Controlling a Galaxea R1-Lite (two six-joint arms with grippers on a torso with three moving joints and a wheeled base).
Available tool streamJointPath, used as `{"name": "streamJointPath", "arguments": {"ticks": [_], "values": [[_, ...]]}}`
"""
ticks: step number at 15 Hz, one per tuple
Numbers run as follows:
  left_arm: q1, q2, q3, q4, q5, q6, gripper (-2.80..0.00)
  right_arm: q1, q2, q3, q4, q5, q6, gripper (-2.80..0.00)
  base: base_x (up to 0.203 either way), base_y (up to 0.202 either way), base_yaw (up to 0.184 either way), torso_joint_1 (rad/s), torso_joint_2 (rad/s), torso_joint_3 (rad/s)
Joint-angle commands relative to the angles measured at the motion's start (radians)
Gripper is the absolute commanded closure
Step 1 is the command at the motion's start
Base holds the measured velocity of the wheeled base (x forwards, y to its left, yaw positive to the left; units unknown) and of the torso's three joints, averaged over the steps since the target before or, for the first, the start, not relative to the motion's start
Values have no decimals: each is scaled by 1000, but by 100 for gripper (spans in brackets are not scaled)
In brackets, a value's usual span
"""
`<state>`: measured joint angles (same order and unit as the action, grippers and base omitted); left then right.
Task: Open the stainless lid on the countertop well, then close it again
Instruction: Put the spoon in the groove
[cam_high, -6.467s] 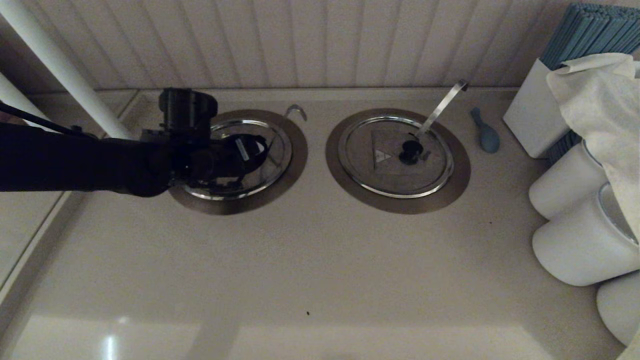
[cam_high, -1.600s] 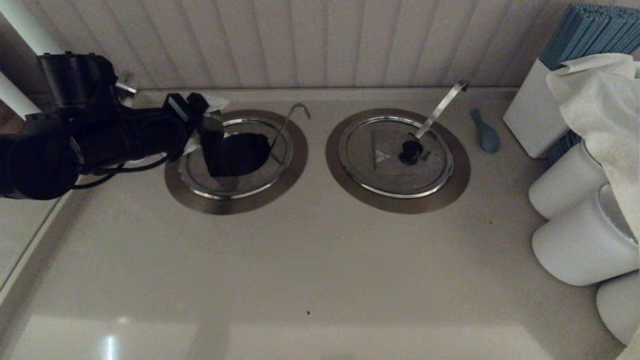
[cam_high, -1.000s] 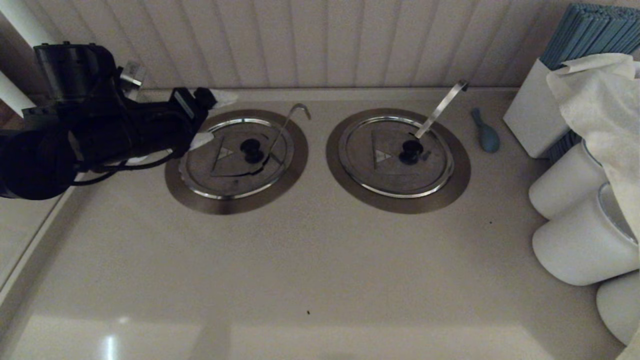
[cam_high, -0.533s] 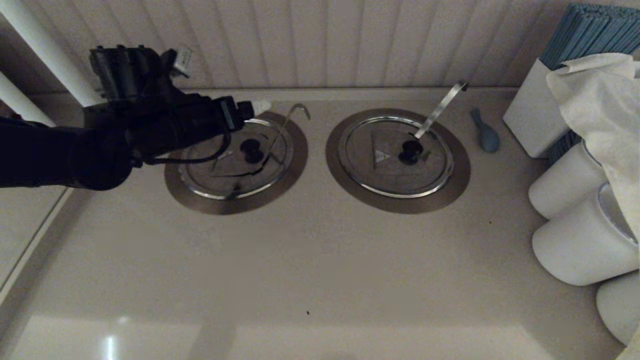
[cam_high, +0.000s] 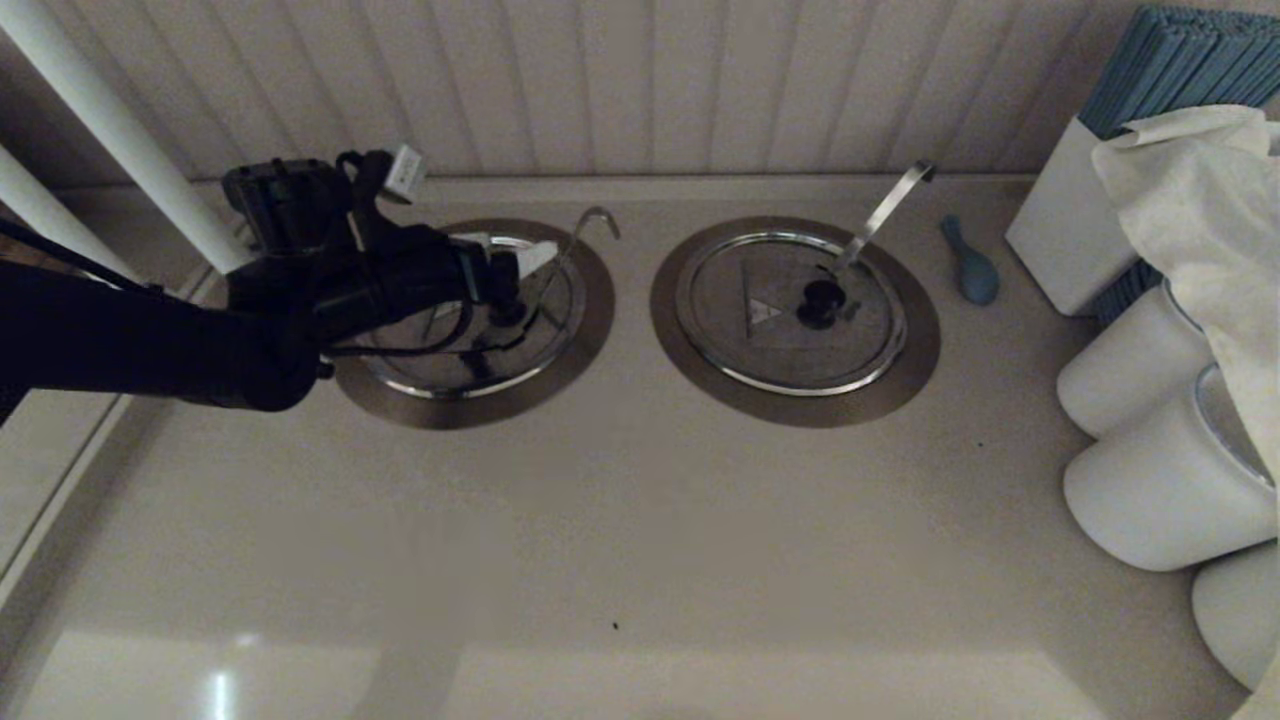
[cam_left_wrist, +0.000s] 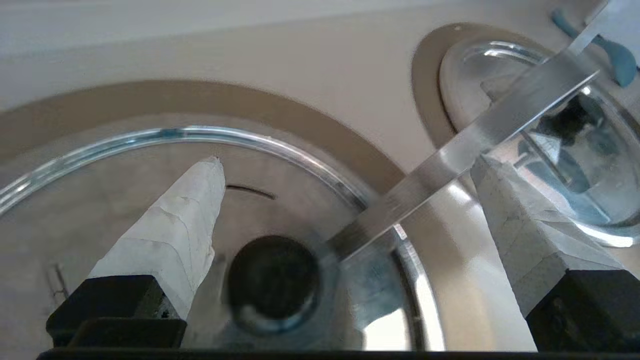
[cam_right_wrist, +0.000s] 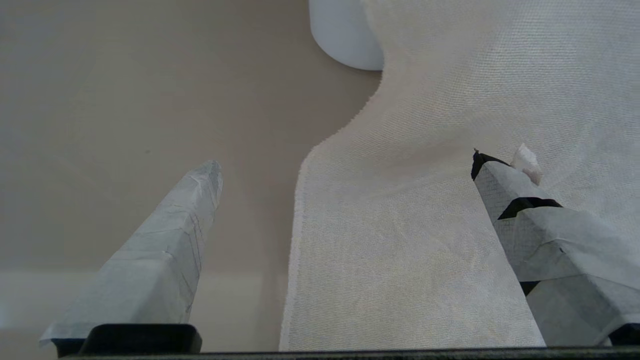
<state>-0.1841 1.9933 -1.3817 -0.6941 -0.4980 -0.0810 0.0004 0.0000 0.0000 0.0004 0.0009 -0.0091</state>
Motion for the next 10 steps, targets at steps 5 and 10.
{"name": "streamJointPath", "arguments": {"ticks": [5,10], "values": [[5,39,-3,-18,-14,0,-280,0,0,0,0,1,0,-280,0,0,0,0,0,0],[5,37,15,-28,-58,27,-280,1,0,0,1,1,0,-280,0,0,0,0,0,0]]}}
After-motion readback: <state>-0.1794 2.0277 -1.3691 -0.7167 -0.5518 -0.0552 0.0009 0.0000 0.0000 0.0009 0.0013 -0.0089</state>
